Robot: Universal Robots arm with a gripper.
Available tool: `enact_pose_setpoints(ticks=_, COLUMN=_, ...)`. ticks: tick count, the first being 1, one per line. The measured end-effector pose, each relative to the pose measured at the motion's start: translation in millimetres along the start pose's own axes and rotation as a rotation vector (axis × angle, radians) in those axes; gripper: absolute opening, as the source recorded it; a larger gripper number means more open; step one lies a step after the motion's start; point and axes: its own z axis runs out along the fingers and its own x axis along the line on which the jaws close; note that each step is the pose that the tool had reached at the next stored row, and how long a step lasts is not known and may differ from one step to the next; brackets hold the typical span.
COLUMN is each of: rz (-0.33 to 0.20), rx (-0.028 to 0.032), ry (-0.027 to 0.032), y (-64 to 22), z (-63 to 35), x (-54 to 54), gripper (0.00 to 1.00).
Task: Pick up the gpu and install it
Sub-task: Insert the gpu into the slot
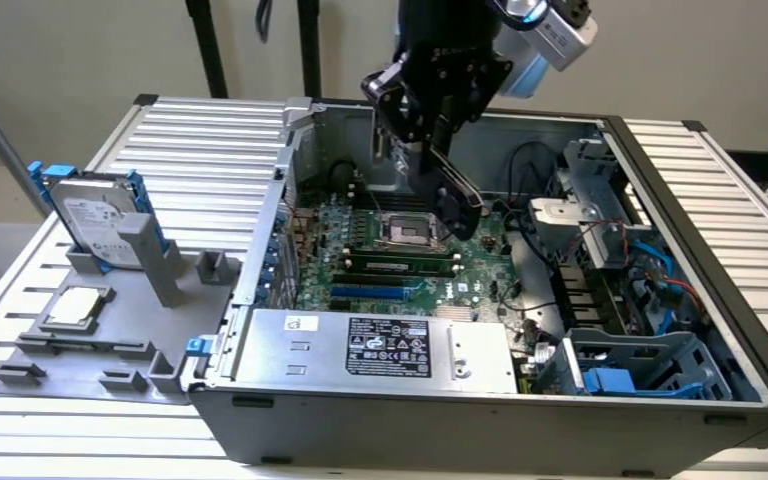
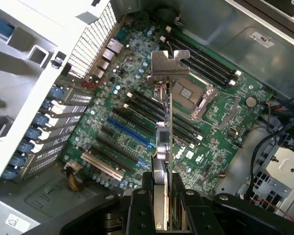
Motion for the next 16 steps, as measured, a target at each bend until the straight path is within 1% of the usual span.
enact_pose_setpoints(ticks=16, rz=-0.292, rx=-0.0047, ry=0.0025, y=-0.1, z=14.2, x=0.2, gripper=0.27)
